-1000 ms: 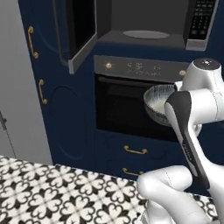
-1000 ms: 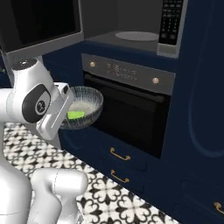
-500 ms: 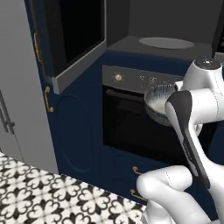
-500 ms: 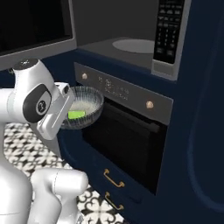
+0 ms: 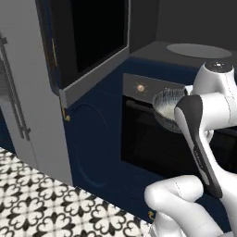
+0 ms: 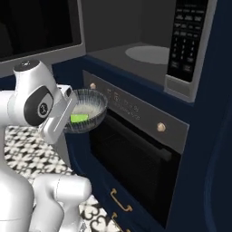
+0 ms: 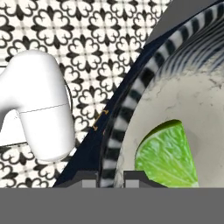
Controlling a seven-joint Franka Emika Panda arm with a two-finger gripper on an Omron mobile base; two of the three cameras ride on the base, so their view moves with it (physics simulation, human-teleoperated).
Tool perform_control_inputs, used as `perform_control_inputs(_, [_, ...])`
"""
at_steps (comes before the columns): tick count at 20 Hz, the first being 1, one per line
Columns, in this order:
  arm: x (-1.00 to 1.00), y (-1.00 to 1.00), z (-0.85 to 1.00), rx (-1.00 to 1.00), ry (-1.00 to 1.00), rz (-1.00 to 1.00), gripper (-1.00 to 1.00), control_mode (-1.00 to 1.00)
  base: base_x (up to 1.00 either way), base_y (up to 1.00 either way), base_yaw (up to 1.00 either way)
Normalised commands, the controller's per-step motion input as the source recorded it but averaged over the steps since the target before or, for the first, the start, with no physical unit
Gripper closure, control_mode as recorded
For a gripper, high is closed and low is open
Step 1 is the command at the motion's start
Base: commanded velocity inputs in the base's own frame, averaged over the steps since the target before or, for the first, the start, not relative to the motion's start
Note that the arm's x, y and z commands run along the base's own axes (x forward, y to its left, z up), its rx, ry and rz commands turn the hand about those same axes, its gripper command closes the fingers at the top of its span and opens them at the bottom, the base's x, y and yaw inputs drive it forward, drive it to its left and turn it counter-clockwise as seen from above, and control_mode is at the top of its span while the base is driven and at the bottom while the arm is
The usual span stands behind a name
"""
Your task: Pick the lemon wedge from the sink and place it in the bowl. Then pick the bowl and place it in the microwave. Then close the microwave door and press the start button.
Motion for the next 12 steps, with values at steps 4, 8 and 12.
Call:
perform_control_inputs(4, [0.00,0.00,0.00,0.00,0.00,0.00,1.00,1.00,0.00,-0.07,0.32])
perform_control_inputs(8, [0.00,0.00,0.00,0.00,0.00,0.00,1.00,1.00,0.00,-0.02,0.21])
perform_control_inputs(12, [0.00,0.00,0.00,0.00,0.00,0.00,1.00,1.00,0.18,-0.12,0.02])
